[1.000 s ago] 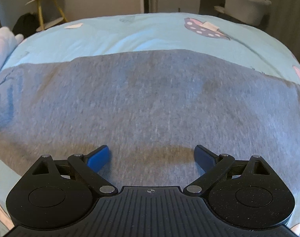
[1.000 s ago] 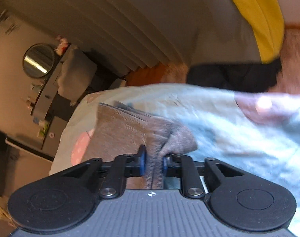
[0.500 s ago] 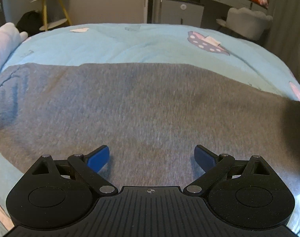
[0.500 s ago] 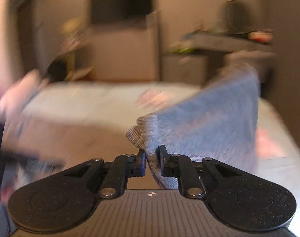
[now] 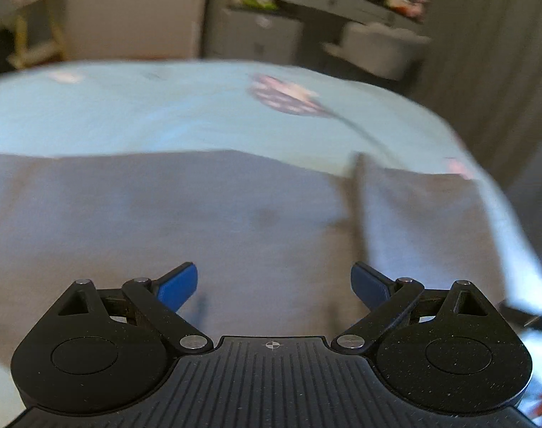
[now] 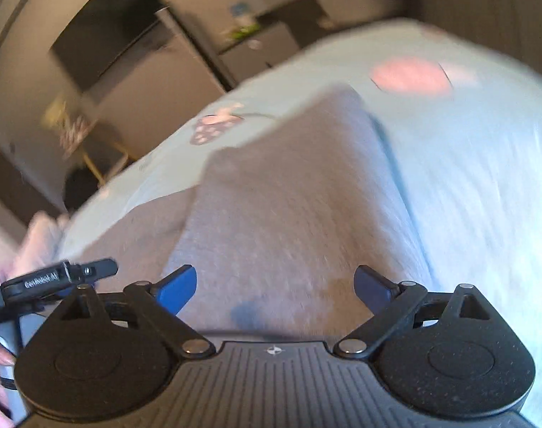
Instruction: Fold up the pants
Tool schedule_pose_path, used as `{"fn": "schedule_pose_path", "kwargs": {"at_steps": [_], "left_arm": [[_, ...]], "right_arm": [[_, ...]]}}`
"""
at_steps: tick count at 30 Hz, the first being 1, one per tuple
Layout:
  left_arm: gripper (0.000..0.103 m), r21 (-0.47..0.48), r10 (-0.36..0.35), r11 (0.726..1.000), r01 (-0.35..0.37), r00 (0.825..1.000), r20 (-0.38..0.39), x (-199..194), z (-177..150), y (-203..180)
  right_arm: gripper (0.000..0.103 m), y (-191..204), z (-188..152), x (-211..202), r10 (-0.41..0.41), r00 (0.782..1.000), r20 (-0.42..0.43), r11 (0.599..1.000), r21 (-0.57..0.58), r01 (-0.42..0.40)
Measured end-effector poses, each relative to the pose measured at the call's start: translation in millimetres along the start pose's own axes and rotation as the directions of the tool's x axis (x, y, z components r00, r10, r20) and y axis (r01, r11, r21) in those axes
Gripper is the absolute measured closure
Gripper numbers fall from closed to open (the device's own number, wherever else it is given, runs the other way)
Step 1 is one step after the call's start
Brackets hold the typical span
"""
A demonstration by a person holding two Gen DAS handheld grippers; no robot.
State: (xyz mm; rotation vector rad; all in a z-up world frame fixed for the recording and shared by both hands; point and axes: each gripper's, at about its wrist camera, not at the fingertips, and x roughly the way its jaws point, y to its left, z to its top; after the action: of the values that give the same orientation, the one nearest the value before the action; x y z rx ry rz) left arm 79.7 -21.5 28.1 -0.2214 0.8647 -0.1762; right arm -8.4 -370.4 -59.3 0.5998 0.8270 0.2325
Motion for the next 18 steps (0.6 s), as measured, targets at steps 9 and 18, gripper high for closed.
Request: {"fn": "schedule_pose_path", "kwargs": {"at_steps": [9,18], "left_arm": [[0.014,-0.163,-0.221,0.968,0.189,0.952,-0.210,78,12,-16],[0.069,-0.291,-0.309,0.925,0.243,0.928,-0.208,89,20,-16]], "right_arm": [[0.007,-42,-5,-8,0.146,0.985,0.093,0.959,0.230,-0.164],[0.023,-39,-4,-14,0.122,0.978,0.168,0.967,0.202,-0.155]]}}
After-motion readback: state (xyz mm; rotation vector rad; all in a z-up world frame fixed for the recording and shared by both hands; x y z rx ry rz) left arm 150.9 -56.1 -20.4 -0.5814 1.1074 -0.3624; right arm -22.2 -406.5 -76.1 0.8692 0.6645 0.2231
